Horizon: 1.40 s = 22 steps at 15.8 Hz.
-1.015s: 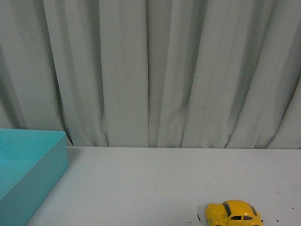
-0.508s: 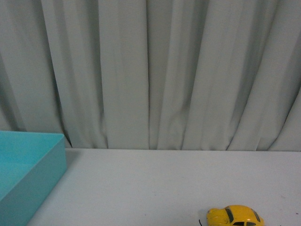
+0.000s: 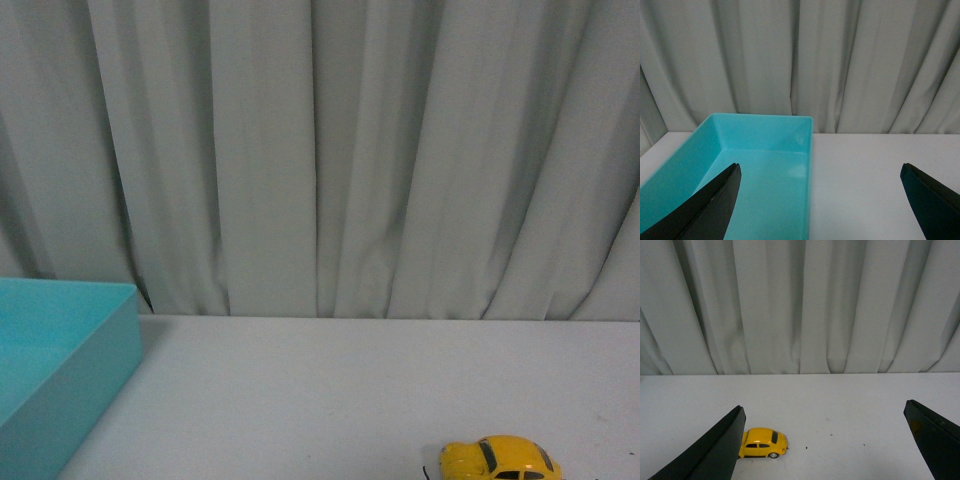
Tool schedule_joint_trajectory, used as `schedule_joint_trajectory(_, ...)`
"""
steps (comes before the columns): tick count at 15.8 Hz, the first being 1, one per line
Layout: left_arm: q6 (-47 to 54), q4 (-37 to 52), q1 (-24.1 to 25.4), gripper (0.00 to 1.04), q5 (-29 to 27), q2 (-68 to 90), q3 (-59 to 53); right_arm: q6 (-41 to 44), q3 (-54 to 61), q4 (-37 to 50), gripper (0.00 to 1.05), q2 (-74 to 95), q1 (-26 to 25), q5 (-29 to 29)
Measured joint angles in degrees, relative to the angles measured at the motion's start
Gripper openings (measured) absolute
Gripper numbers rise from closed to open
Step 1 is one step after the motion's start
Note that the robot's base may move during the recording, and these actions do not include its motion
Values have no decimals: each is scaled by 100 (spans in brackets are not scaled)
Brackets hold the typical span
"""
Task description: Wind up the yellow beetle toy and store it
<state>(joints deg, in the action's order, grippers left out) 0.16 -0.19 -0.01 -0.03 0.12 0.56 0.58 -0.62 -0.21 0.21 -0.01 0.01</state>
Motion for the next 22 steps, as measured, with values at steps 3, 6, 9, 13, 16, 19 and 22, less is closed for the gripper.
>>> schedule_joint_trajectory(3, 0, 0, 0, 98, 0, 0, 0, 0, 0, 0, 98, 0, 0, 0)
schedule_joint_trajectory(6, 0, 0, 0, 98, 0, 0, 0, 0, 0, 0, 98, 0, 0, 0)
schedule_joint_trajectory(9, 0, -2, 0, 98, 2, -2, 0, -146, 0, 304, 98, 155, 234, 745)
schedule_joint_trajectory(13, 0, 2, 0, 98, 0, 0, 0, -629, -188, 4385, 98, 3866, -2492, 433)
schedule_joint_trajectory(16, 0, 0, 0, 98, 4, 0, 0, -649, -1657, 6511, 98, 6824, -2918, -772)
schedule_joint_trajectory(19, 0, -2, 0, 98, 0, 0, 0, -378, -3198, 6153, 98, 8515, -2520, -2041)
schedule_joint_trajectory(22, 0, -2, 0, 98, 0, -2, 0, 859, -4660, 5031, 98, 9361, -2000, -3729)
